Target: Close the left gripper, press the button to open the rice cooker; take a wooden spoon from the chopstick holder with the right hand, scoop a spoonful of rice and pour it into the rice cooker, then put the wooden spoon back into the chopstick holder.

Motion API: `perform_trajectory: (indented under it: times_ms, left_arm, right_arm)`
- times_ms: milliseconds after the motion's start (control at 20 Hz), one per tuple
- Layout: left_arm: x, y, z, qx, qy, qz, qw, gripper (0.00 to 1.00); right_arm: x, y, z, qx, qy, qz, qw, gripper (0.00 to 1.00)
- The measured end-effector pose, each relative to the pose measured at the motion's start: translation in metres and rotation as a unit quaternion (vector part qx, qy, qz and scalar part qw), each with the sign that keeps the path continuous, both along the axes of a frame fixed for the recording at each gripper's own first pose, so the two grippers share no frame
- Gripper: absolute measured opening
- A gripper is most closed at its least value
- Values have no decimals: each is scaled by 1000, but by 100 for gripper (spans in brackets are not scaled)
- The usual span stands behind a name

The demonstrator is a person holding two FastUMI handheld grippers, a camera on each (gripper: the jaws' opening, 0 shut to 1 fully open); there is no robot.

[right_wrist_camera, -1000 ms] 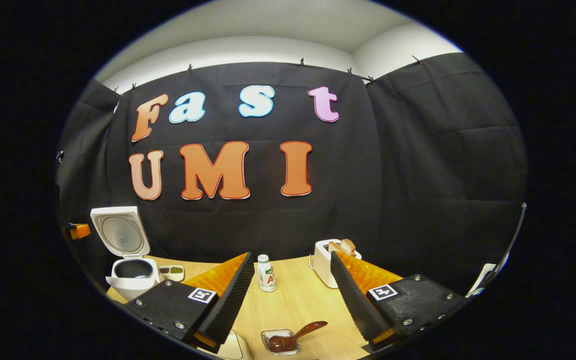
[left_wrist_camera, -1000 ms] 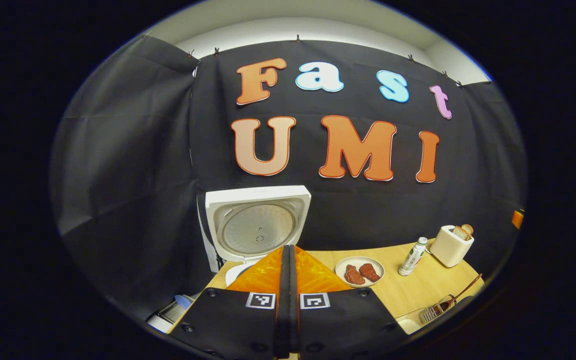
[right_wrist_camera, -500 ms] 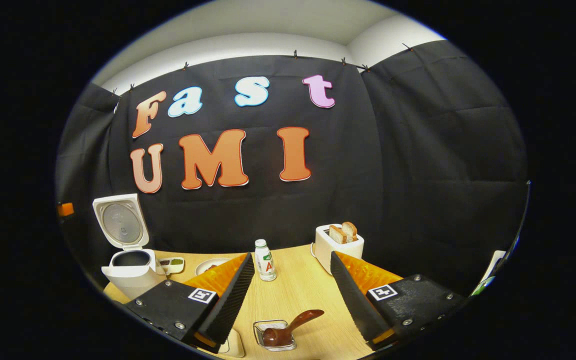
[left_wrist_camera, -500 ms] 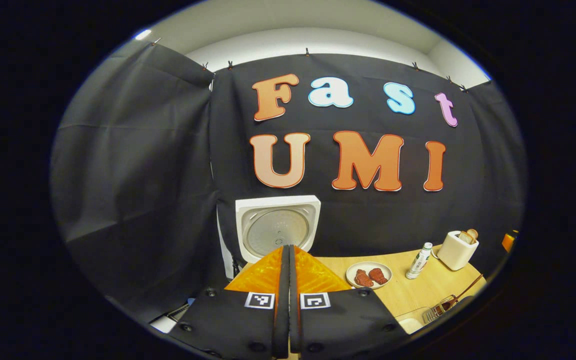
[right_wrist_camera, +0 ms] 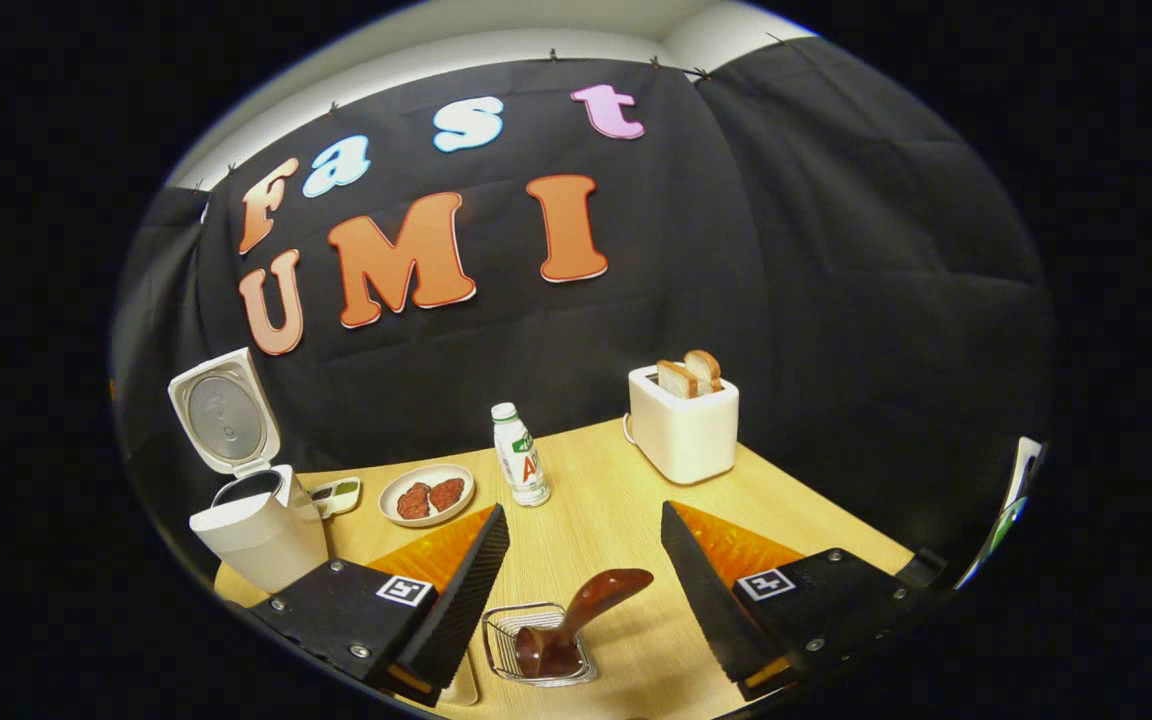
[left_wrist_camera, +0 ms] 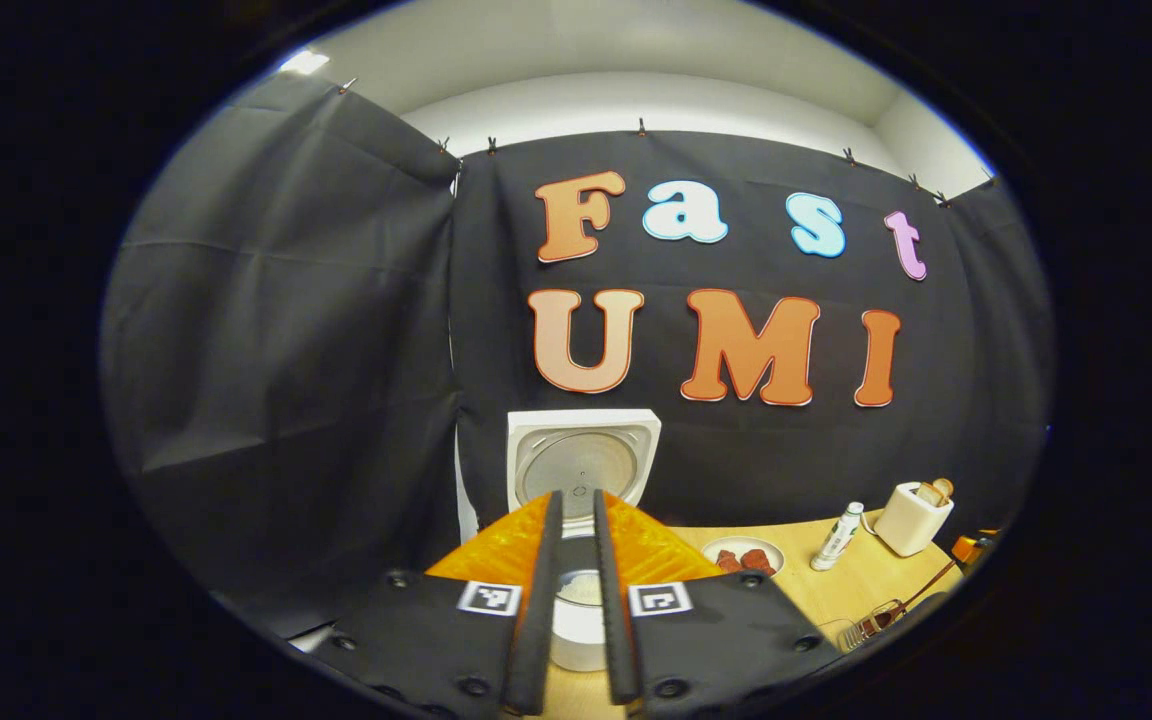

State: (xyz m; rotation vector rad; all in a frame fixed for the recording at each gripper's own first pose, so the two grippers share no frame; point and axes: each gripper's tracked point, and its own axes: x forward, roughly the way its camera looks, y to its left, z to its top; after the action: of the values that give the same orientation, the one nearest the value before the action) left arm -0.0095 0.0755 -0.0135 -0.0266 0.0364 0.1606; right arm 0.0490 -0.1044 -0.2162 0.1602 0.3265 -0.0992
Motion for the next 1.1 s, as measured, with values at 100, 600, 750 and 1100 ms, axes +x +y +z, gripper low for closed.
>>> perform_trajectory:
  times_ms: [100,600,750,1100]
  left_arm:
    - [-2,2,-2,6,1,0,1000,67]
    - [-23,10,0,7,3,27,1000,100]
    - [-27,14,-3,14,10,33,999,100]
    - [-31,19,-18,-11,28,32,999,100]
  right_arm:
    - [2,-4,-18,7,20,-1,1000,95]
    - [2,20,-64,139,69,1,988,74]
    - [3,18,-65,153,68,-5,986,48]
    - [5,31,-62,186,76,-6,980,13]
